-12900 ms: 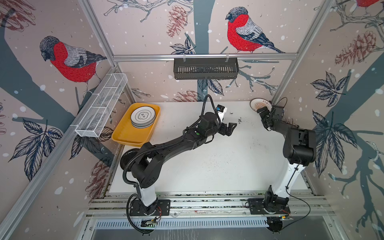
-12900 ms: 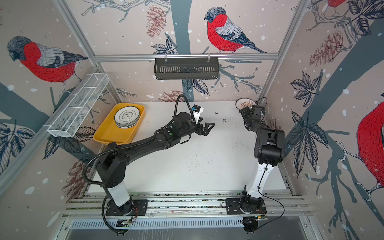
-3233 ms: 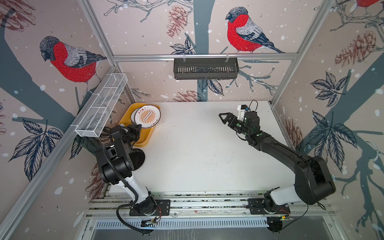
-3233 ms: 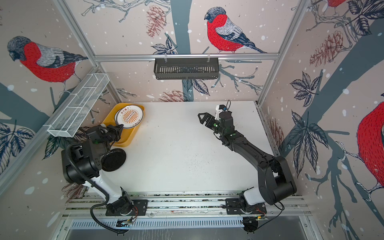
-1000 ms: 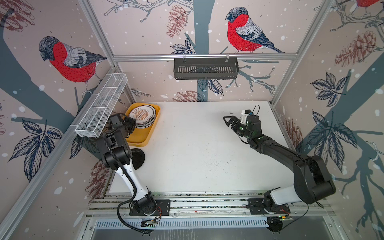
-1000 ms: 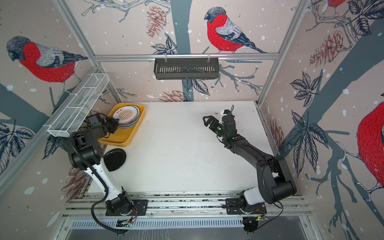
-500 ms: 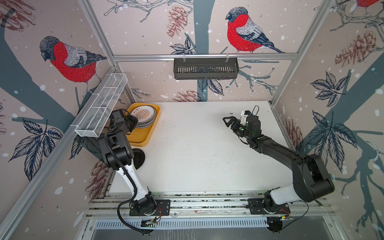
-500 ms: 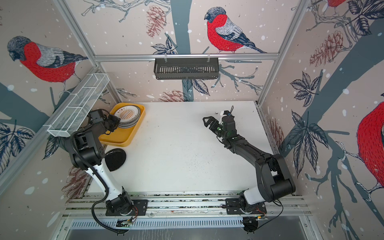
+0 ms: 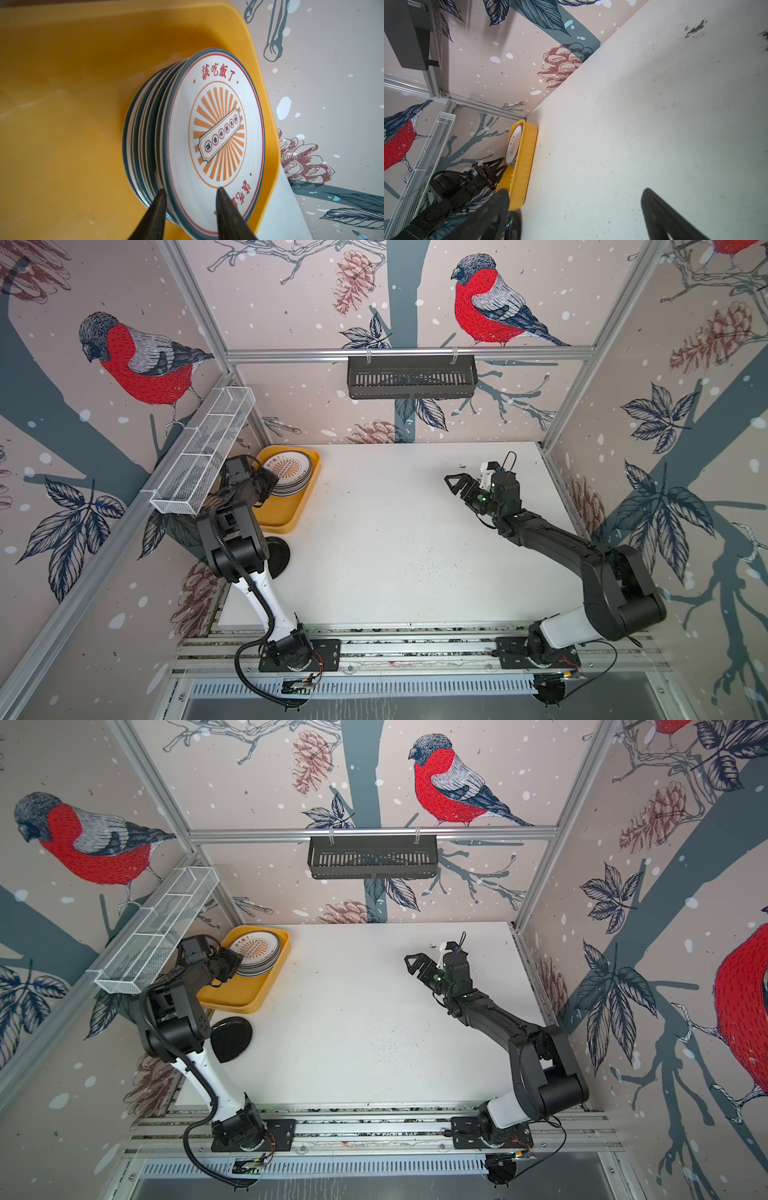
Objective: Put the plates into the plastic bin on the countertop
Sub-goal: 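Lower the sunburst plate onto the plate stack in the bin with the left gripper, then open the left gripper and lift it off the stacked plates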
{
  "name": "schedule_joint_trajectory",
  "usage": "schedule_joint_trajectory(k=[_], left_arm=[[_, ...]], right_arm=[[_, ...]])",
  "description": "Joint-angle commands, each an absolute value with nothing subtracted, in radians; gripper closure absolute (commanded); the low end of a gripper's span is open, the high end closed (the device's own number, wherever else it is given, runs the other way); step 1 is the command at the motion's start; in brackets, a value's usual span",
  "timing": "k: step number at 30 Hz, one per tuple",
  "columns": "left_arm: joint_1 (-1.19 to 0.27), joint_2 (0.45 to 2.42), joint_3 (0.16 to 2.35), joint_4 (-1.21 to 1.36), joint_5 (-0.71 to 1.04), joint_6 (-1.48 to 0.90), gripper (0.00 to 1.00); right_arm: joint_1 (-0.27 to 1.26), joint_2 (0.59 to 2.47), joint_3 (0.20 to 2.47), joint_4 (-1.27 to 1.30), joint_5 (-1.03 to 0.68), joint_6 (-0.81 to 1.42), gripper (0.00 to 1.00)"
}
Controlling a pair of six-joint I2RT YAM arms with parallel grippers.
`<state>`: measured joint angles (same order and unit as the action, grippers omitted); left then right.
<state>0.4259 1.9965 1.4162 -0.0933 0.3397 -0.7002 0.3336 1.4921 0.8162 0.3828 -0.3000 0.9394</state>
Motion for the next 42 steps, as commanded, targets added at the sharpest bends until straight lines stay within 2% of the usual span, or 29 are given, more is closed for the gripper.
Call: schedule_joint_trajectory(k=[1,5,20,22,23,34,42], left_arm=[[0.425,1.987,1.436,-0.111,0.336,-0.673,0.56],[0.423,1.985,1.445,-0.129,0.331,-0.661,0.50],[0.423,1.914,1.379,-0.060,0.365,-0.647,0.16],[0.423,1.904,1.364,-0.027,0.395,-0.652,0.05],[0.423,1.901,1.358,-0.016,0.408,-0.653,0.04],[0.423,1.824,1.289,0.106,0.504,-0.719,0.04],[0.422,1.674,1.158,0.128,0.514,-0.682,0.04]], right_arm=[[0.335,1.484,0.816,0.419,-0.310,0.940,0.00],[0.335,1.483,0.811,0.423,-0.310,0.940,0.00],[0.330,1.471,0.788,0.434,-0.313,0.939,0.00],[0.327,1.470,0.785,0.436,-0.313,0.938,0.00],[0.328,1.469,0.784,0.437,-0.313,0.939,0.00],[0.305,1.458,0.777,0.433,-0.327,0.929,0.00],[0.300,1.440,0.771,0.436,-0.330,0.904,0.00]])
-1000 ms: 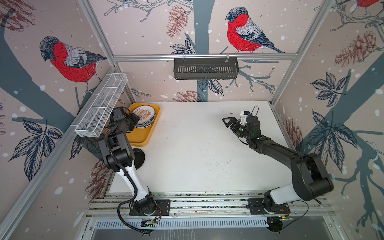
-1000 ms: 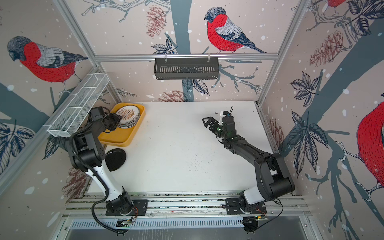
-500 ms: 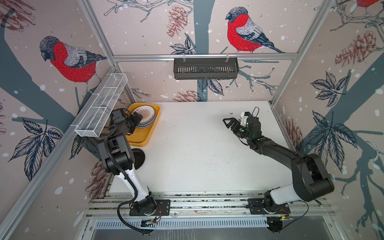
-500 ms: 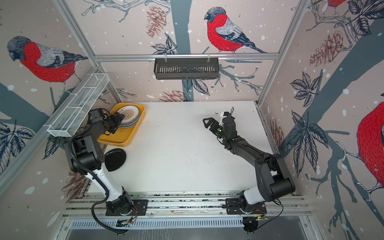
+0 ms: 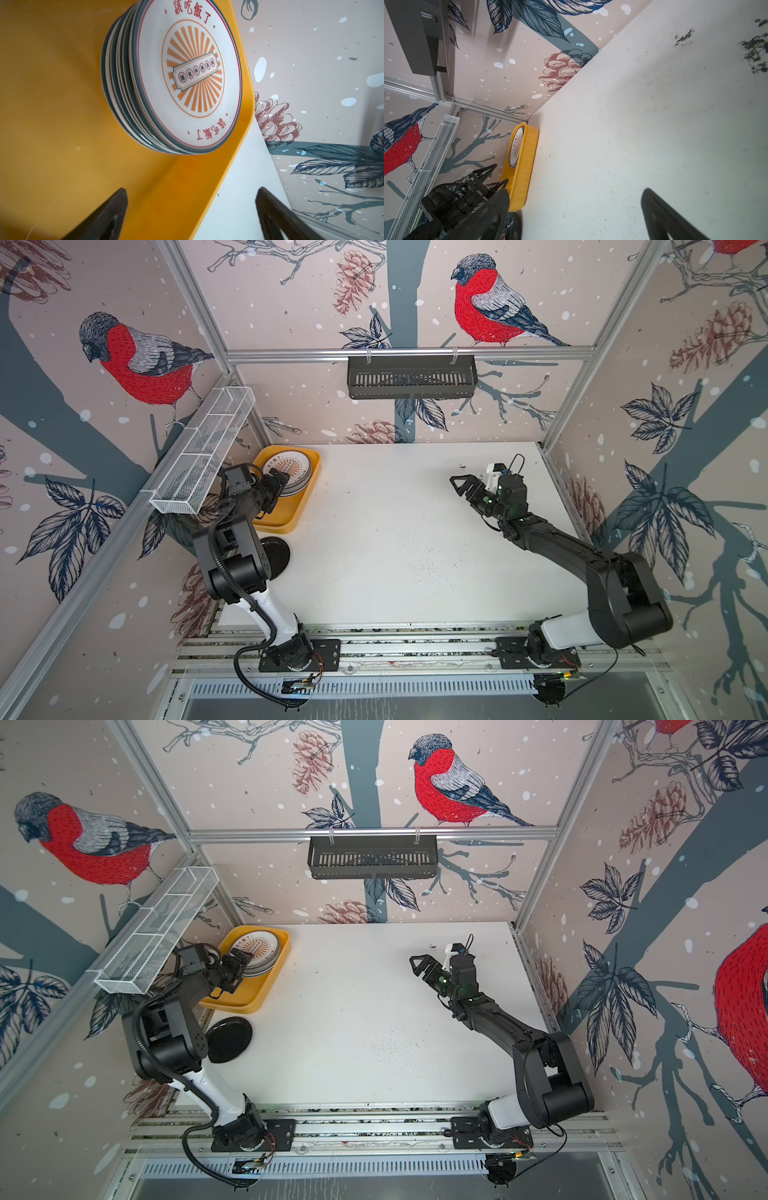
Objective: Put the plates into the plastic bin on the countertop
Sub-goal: 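Open the left gripper and lift it off the stacked plates, then move the left gripper toward the black plate near the robot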
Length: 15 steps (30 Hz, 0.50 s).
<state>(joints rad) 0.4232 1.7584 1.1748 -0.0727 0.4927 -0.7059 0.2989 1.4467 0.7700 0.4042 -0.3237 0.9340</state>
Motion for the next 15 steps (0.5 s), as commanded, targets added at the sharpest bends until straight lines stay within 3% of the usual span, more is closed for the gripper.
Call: schedule_joint_trajectory(k=[1,10,15], left_arm=[[0.423,1.651,1.136,0.125,0.521,-0.674,0.04],[0.389,1.430,0.971,0.035,0.546,-0.609,0.04],[0.345,1.278,0.921,-0.103,0.458,-0.557,0.04]], right_arm=[[0.301,1.441,0.774,0.437,-0.334,0.898,0.00],[0.302,1.473,0.795,0.438,-0.385,0.865,0.00],[0.308,1.502,0.806,0.458,-0.435,0.853,0.00]])
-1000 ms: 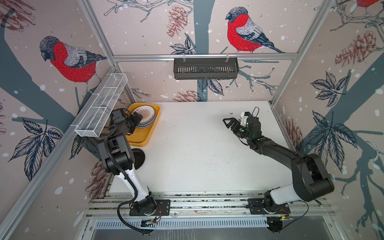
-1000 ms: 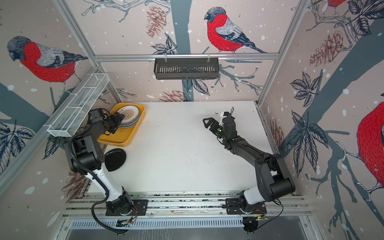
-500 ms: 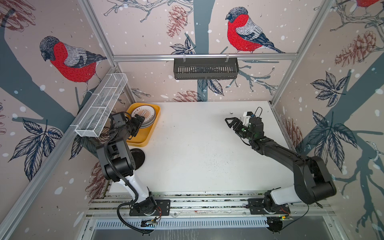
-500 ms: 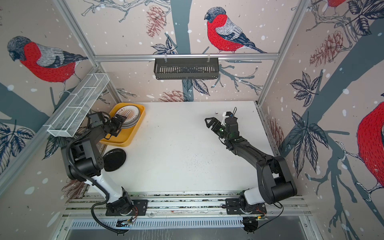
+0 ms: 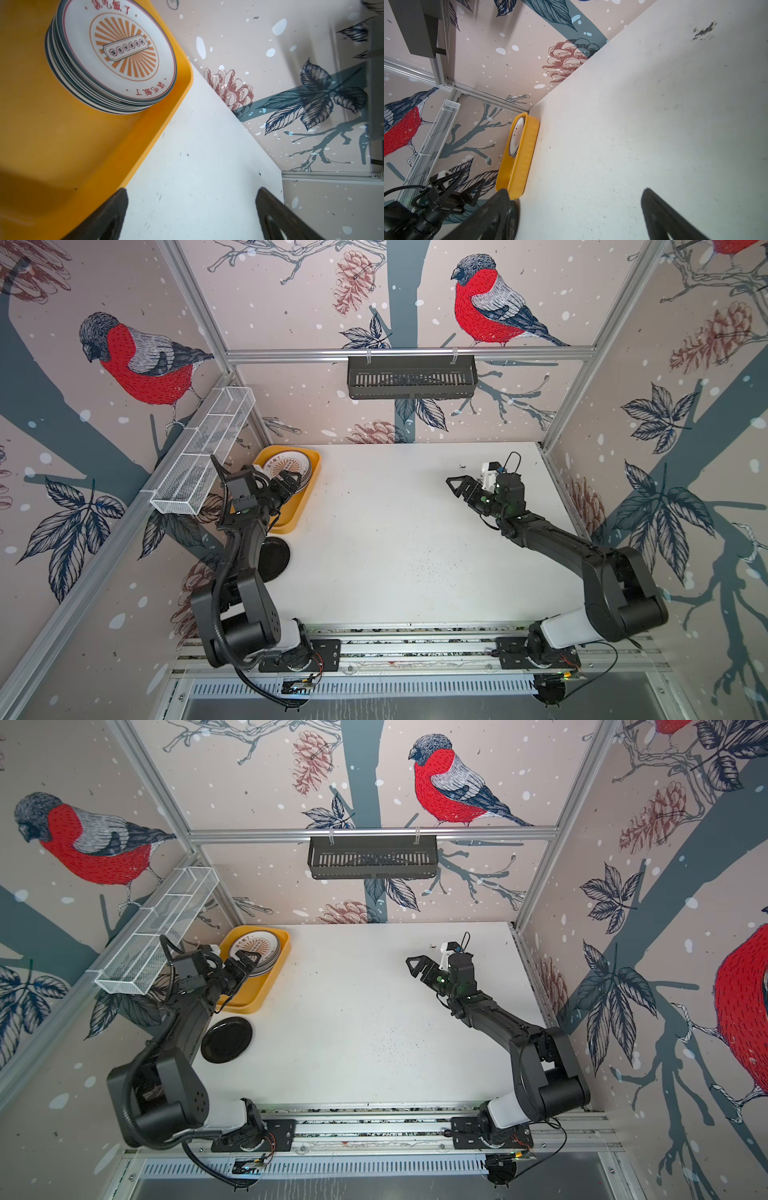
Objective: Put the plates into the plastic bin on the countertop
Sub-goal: 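Move the left gripper toward the black plate near the robot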
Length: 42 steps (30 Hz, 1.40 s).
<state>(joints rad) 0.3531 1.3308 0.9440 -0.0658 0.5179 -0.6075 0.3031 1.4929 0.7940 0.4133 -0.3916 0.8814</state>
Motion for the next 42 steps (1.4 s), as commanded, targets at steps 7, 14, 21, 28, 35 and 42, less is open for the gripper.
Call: schedule_joint_trajectory(k=[7,14,21,28,35,42], left_arm=[[0.345,1.072,0.820,-0.290,0.327,-0.547,0.04],[0.354,0.891,0.683,-0.403,-0.032,-0.642,0.04],[0.505,0.755,0.562,-0.417,0.010,-0.664,0.04],[0.574,0.819,0.539,-0.468,-0.025,-0.741,0.04],[0.727,0.778,0.452,-0.431,0.042,-0.797,0.05],[0.742,0.777,0.374,-0.372,0.072,-0.862,0.06]], right_arm=[[0.315,1.548,0.836,0.472,-0.493,0.834,0.00],[0.319,1.589,0.863,0.479,-0.536,0.830,0.00],[0.321,1.626,0.900,0.453,-0.550,0.830,0.00],[0.325,1.692,0.958,0.445,-0.590,0.848,0.00],[0.322,1.724,1.015,0.410,-0.600,0.827,0.00],[0.318,1.758,1.043,0.401,-0.611,0.832,0.00]])
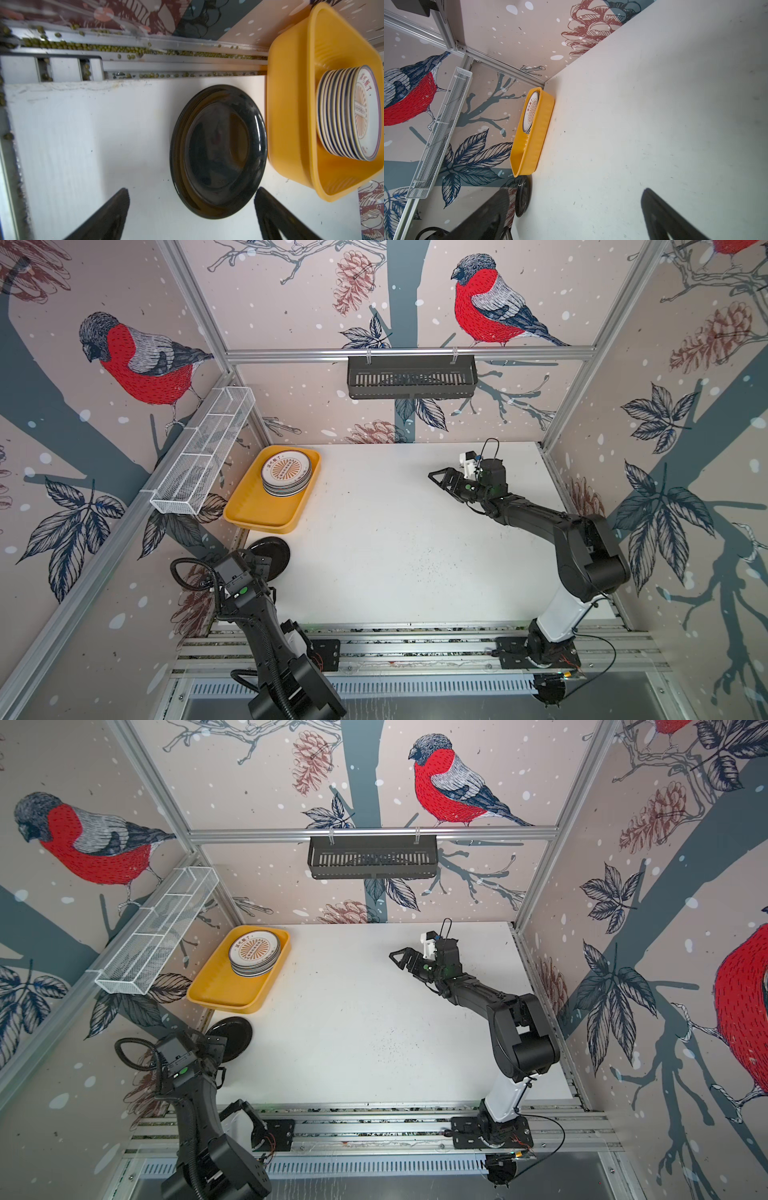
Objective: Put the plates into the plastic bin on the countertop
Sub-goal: 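Move the left gripper toward the black plate near the robot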
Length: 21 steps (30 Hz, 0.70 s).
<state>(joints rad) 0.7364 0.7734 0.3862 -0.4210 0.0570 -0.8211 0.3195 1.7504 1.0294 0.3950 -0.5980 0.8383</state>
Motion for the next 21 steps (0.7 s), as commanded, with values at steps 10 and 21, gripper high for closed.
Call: schedule_joint_trajectory(k=[10,21], left_arm=[[0.775,0.807,0.320,-0.314,0.091,-0.876,0.08],[0.800,0.964,0.295,-0.172,0.256,-0.849,0.19]], right_arm=[[0.298,1.786,1.052,0.414,-0.623,0.847,0.00],[0.284,1.789,1.051,0.416,-0.609,0.856,0.00]])
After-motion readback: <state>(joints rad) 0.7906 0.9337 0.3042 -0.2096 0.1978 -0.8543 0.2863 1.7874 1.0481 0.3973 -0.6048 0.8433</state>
